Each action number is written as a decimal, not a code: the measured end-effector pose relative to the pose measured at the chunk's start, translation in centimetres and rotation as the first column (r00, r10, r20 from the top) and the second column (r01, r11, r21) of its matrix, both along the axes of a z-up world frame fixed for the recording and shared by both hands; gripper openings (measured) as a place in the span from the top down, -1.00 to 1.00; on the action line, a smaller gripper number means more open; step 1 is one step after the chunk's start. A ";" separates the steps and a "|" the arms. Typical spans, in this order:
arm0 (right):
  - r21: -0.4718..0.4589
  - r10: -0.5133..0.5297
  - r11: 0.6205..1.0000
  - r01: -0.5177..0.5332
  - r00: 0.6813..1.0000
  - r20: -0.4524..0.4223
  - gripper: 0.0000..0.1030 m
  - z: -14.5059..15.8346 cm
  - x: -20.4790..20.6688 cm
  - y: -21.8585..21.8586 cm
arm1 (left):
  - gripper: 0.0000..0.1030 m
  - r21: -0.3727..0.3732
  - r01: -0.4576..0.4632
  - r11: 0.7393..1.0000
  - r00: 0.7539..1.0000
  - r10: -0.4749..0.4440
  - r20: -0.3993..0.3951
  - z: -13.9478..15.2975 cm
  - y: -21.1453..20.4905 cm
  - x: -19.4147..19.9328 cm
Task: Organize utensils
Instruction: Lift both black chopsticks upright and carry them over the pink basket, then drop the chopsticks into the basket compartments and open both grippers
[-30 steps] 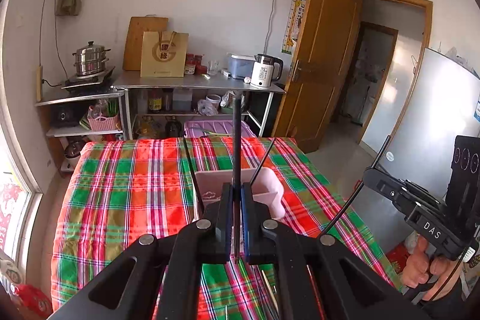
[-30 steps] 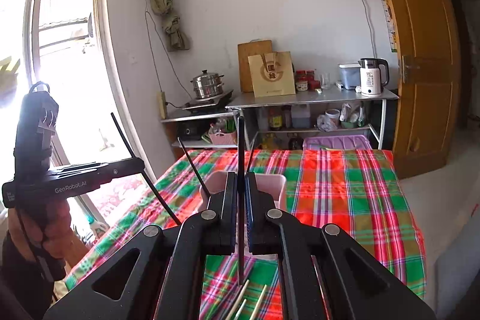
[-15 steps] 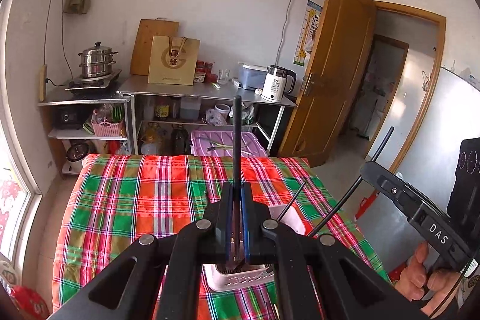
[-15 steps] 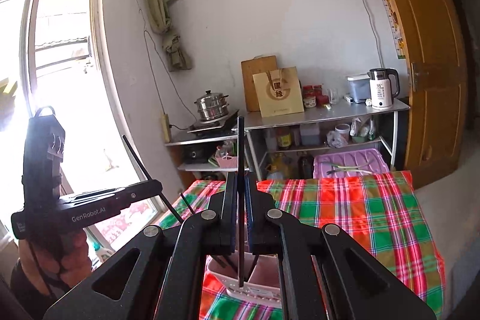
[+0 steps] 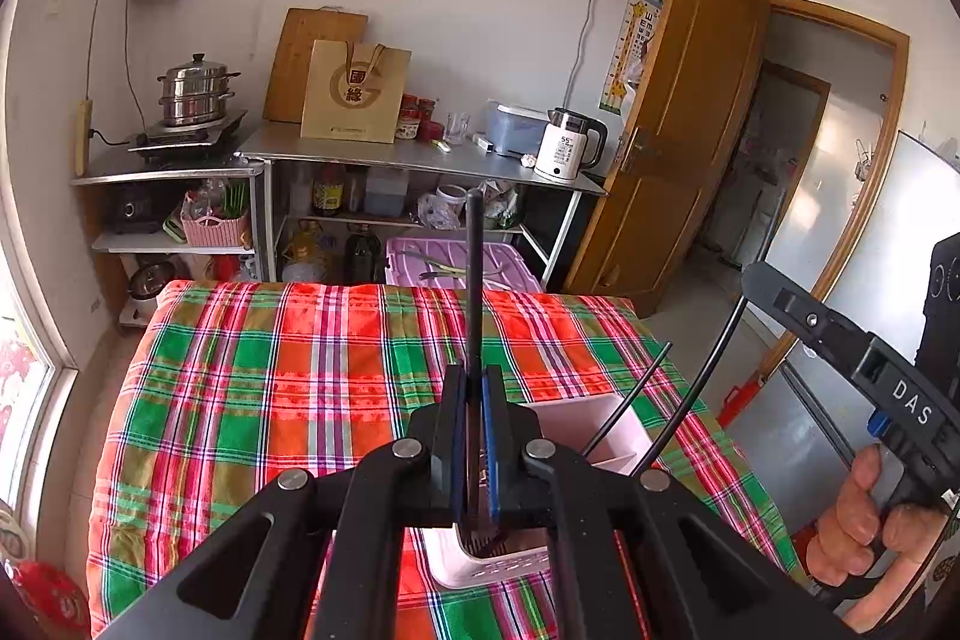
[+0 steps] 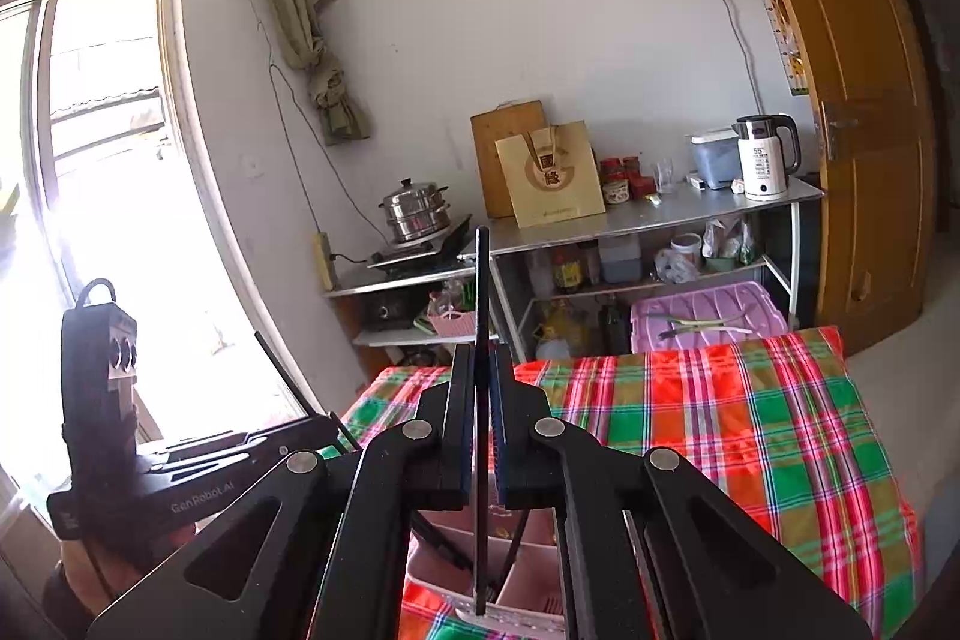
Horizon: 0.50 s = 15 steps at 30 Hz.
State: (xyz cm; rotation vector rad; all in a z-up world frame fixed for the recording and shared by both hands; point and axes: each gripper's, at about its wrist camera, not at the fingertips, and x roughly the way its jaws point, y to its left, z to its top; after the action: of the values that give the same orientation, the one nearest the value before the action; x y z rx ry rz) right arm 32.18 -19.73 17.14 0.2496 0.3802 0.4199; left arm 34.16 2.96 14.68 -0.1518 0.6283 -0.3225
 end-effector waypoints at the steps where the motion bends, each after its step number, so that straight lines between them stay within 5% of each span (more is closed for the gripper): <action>1: -0.006 0.000 1.000 0.000 1.000 0.005 0.91 0.1 0.0 0.2 | 0.91 -0.001 0.001 1.000 1.000 -0.001 0.002 0.0 0.0 0.0; 15: -0.039 0.010 0.999 -0.015 0.992 -0.124 0.91 -6.9 1.6 1.2 | 0.91 -0.004 0.026 1.000 0.996 -0.026 -0.087 -4.5 -0.5 0.8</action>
State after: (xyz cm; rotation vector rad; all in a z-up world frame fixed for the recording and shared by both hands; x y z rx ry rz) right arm 33.73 -18.49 10.27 0.2351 0.5112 0.4102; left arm 34.95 2.44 10.20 -0.1609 0.7169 -0.3432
